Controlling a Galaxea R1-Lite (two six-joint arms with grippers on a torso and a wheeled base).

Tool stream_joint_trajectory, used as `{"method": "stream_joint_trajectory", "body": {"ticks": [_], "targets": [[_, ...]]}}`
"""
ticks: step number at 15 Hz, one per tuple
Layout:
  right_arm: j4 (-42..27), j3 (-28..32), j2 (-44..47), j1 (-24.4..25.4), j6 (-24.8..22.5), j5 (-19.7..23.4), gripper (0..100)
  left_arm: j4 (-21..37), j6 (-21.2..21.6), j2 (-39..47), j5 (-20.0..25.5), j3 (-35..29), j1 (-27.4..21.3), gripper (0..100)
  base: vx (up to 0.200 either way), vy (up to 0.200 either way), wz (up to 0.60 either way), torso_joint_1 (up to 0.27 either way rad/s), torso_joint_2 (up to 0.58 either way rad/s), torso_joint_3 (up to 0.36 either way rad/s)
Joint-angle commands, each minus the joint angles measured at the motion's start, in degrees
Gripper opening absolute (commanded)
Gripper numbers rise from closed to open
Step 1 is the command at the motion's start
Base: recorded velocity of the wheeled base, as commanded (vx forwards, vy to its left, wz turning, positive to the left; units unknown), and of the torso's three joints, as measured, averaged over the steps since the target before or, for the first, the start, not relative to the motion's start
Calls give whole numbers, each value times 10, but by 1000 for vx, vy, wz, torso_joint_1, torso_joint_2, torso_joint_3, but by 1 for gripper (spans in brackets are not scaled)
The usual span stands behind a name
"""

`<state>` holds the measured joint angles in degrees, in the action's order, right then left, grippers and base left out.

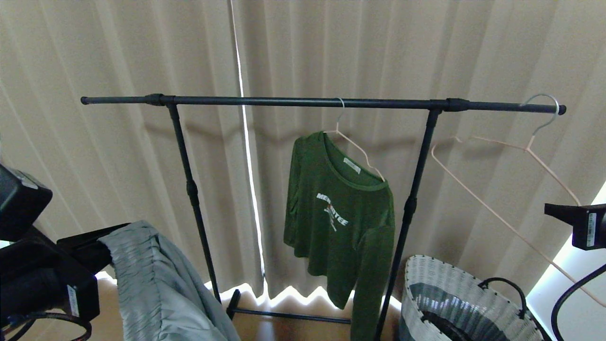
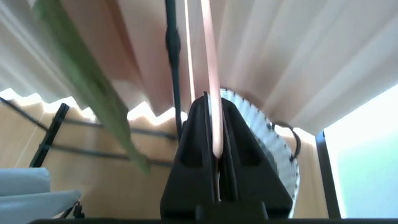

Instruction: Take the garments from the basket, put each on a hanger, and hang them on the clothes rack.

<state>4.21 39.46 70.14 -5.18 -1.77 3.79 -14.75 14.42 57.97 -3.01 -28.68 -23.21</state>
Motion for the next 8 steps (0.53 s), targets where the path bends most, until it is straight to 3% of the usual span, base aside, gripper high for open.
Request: {"method": "stream_joint_trajectory", "body": {"ticks": [1,3,8], "targets": [[0,-14,-18,0,-2,0,0,0,3,0,-1,-1,0,0,-200,0,0,-7,7,7],[0,-22,-20,0,-9,0,0,0,3,0,-1,1,0,0,-200,0,0,7,2,0],[2,-55,-50,0,-8,2,0,-1,2,0,-1,7,0,0,0,0,0,0,0,0]]}}
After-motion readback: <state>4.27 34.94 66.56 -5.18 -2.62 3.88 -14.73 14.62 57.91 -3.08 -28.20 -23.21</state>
